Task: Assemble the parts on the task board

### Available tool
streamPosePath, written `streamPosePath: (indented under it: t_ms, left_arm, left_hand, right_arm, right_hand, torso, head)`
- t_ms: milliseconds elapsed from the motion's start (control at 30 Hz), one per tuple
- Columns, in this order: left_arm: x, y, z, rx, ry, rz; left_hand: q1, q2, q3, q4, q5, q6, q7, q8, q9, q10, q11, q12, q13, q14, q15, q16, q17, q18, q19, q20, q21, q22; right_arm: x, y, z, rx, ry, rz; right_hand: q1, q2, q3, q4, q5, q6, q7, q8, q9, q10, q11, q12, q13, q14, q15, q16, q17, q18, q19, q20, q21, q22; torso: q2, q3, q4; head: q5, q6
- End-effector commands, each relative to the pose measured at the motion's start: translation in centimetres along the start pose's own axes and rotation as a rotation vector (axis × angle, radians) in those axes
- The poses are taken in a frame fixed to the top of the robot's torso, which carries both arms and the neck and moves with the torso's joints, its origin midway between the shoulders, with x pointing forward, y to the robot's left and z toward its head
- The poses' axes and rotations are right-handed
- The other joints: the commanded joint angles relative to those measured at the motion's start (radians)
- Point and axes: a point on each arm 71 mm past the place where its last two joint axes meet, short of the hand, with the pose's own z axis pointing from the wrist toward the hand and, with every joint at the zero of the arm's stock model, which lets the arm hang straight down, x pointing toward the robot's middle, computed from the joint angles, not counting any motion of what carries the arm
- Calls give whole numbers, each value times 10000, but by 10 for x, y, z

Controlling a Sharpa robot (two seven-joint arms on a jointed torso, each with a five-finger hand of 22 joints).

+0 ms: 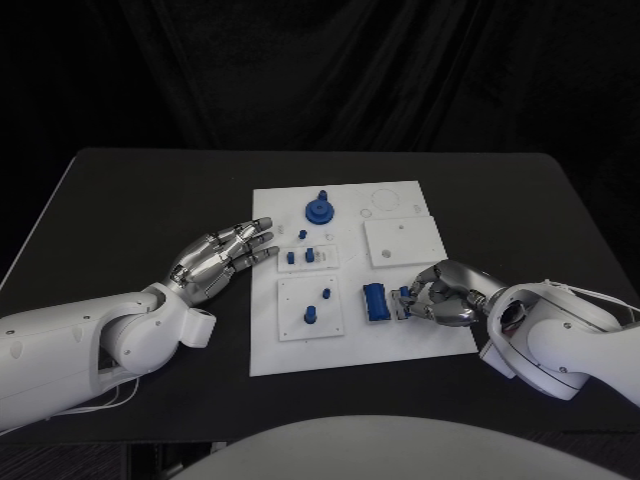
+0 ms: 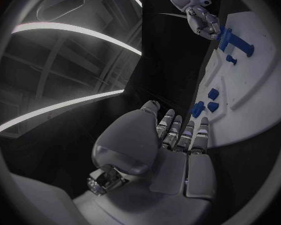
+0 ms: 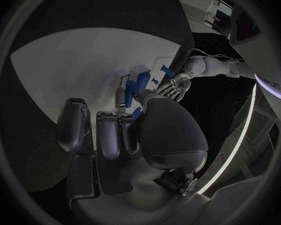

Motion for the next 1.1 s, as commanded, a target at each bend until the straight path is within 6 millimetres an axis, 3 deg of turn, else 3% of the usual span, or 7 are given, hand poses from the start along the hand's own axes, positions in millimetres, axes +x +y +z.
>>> streamPosePath:
  t_ms: [33,333,533,567,767,1000,1100]
  left_arm:
    - [1,-5,0,787,63,-31]
    - [1,-4,1,720,74,-33]
    - [2,-4,1,693,84,-36]
    - [2,-4,2,690,86,-37]
    - [2,-3,2,675,94,-41]
    - [2,-3,1,662,85,-36]
    - [2,-3,1,659,86,-38]
  left_hand:
    - [29,4,64,-7,45,-1,87,25,3,30,69,20,8,48,25,14,9,-93,46,7,52,-6]
    - [32,6,79,-11,46,-15,96,21,1,25,79,14,7,44,29,11,8,-98,42,8,49,-15]
    - [33,2,90,-15,45,-25,109,17,-1,14,89,-5,4,41,34,8,8,-104,35,10,45,-28]
    - [33,2,90,-15,45,-25,109,17,-1,14,89,-5,4,41,34,8,8,-104,35,10,45,-28]
    - [33,2,90,-15,45,-25,109,17,-1,14,89,-5,4,41,34,8,8,-104,35,10,45,-28]
    - [33,2,90,-15,45,-25,109,17,-1,14,89,-5,4,41,34,8,8,-104,35,10,45,-28]
    - [33,2,90,-15,45,-25,109,17,-1,14,89,-5,4,41,34,8,8,-104,35,10,45,-28]
  right_arm:
    - [2,-2,0,223,253,6]
    - [3,-6,2,576,408,-90]
    - [3,-7,3,646,433,-118]
    - [3,-7,3,650,432,-120]
    - [1,-7,4,549,277,-72]
    - [-2,-7,2,277,-78,61]
    - [-3,-8,0,198,-113,86]
  right_hand:
    - [-142,-36,-11,77,-161,35,-20,58,-18,1009,-34,27,2631,889,9,36,1881,4,61,-6,10,1779]
    - [-1234,174,-469,181,-2354,44,48,-67,-170,1009,34,27,2631,863,69,-27,1786,43,-19,45,-184,1722]
    - [-1541,251,-636,187,-2887,62,61,-90,-212,1009,46,27,2631,863,78,-29,1783,46,-22,57,-197,1719]
    - [-1881,327,-792,189,-3391,82,73,-100,-233,1009,59,27,2631,862,91,-31,1778,46,-23,67,-201,1718]
    - [-2848,622,-1252,219,-4551,102,55,-95,-270,1009,50,27,2631,860,83,-36,1770,52,-26,70,-219,1714]
    - [-3078,743,-1378,221,-4768,100,52,-79,-273,1009,44,27,2631,862,81,-30,1777,49,-21,67,-207,1718]
    - [-2869,732,-1369,164,-4372,98,35,-51,-268,1009,31,27,2631,863,70,-28,1779,49,-18,58,-201,1720]
  torso:
    - [1,5,-2]
    - [4,4,-1]
    - [6,7,-2]
    - [6,8,1]
    - [1,7,-5]
    - [0,5,-6]
    - [3,5,-3]
  head:
    - [4,0]
    - [25,0]
    - [18,0]
    - [18,0]
    - [48,0]
    - [76,0]
    - [91,0]
